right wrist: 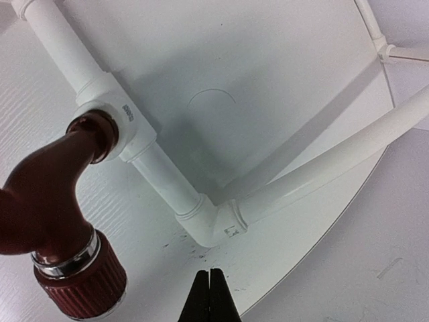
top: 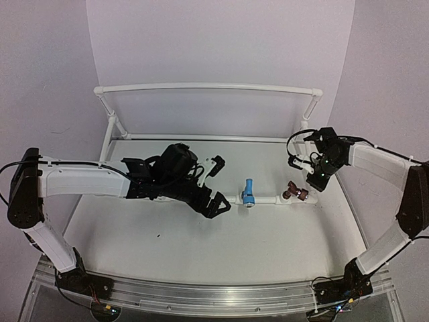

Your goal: Install the water faucets

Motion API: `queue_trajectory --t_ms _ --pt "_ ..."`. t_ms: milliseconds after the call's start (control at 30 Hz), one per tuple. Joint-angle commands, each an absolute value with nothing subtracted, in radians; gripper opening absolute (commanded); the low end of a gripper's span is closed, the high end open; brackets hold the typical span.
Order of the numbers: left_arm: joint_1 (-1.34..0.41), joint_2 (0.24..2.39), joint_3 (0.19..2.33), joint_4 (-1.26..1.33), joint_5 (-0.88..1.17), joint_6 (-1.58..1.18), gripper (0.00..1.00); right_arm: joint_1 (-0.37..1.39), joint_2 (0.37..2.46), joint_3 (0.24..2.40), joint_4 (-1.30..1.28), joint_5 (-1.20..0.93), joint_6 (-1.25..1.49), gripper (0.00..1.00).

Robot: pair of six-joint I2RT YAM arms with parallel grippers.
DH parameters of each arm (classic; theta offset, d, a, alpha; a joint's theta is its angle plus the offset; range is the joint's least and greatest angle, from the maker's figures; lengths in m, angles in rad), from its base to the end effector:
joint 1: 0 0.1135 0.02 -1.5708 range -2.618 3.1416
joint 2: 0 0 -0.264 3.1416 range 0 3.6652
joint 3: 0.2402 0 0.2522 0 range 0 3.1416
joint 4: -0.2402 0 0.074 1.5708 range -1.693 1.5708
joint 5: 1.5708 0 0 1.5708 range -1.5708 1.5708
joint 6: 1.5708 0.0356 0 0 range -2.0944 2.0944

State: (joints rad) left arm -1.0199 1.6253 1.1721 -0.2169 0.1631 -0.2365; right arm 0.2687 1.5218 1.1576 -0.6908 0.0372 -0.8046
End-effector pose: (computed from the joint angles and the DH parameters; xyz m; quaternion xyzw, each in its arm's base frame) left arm 0.1869 -0.3152 0.2560 0.3753 0.8158 -0.3143 0.3079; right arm 0.3006 0.0814 0.2507 -0.4902 0.8333 -0.0849 0.2411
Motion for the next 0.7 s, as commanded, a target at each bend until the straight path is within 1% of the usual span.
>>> queue_trajectory --t_ms 0,233,467,667 --pt "-1.016 1.587 1.200 -0.192 0.172 -0.245 1.00 0.270 1.539 1.157 -0.728 0.008 -0.830 0.00" --pt "-1.015 1.593 1.201 -0.192 0.181 -0.244 1.00 0.302 1.513 1.106 -0.771 -0.085 -0.834 0.00" --pt "-1.016 1.596 1.205 -0.189 0.179 -0.244 1.00 0.347 1.443 1.058 -0.787 -0.128 -0.836 0.00" --pt "-1.015 1.613 1.209 -0.182 0.188 -0.248 1.00 0.393 1.370 1.000 -0.723 -0.140 -0.813 0.00"
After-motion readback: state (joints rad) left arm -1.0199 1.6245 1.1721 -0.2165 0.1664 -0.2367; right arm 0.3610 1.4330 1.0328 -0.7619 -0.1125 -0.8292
